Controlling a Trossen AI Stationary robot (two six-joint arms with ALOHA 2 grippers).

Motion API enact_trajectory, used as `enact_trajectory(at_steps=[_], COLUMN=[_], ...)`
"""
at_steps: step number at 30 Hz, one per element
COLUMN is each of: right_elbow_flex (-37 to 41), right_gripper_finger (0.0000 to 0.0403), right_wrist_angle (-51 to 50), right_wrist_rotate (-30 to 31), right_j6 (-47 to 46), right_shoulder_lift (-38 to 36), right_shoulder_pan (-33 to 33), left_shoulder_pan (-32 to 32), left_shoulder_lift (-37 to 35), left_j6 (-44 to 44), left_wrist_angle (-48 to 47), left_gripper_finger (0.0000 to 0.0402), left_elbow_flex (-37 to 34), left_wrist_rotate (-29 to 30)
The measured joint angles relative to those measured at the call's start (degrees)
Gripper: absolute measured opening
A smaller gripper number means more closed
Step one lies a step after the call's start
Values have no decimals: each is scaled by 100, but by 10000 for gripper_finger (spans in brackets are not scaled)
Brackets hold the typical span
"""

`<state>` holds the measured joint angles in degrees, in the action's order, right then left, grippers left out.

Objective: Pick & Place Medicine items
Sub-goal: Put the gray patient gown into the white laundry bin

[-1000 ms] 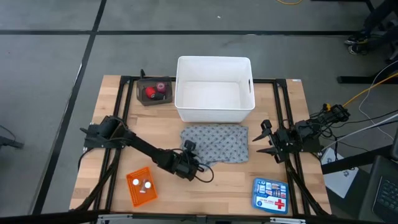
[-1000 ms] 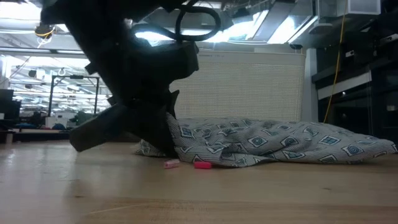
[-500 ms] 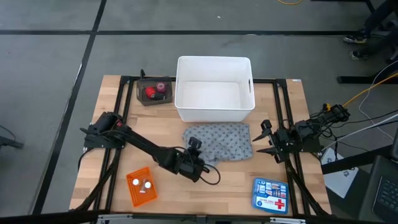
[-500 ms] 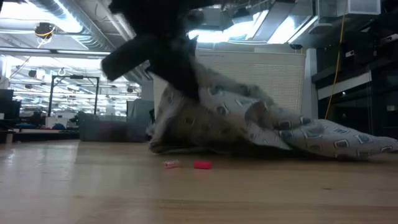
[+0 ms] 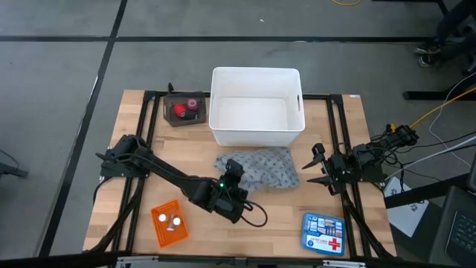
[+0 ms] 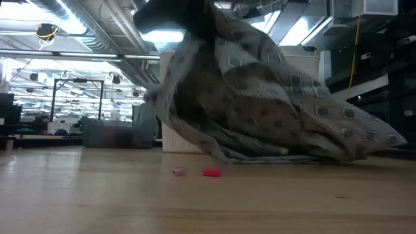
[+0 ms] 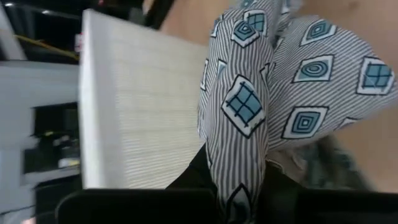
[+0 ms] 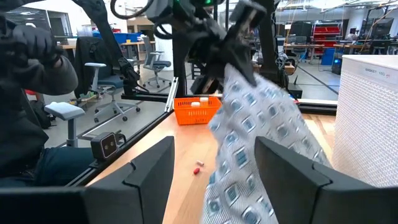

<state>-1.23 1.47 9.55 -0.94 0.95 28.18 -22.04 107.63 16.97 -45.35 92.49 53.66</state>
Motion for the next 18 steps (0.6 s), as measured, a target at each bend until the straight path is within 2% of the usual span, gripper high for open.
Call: enact_trajectory(at_steps=[6,18], right_elbow_flex=[0,0], right_gripper_finger=[224,224], right_wrist_angle=[-1,-1], right_wrist_rotate=[1,1], right_j6=[-1,-1], right_shoulder_lift=[0,0], right_shoulder_pan=[-2,-2], left_shoulder_pan=[58,567], left_shoulder_lift=[0,-4], left_j6=[384,1555], left_wrist_angle=[-336,-614], left_gripper_finger=[11,10], left_elbow_flex=[521,2059], left_wrist_rotate=[694,727])
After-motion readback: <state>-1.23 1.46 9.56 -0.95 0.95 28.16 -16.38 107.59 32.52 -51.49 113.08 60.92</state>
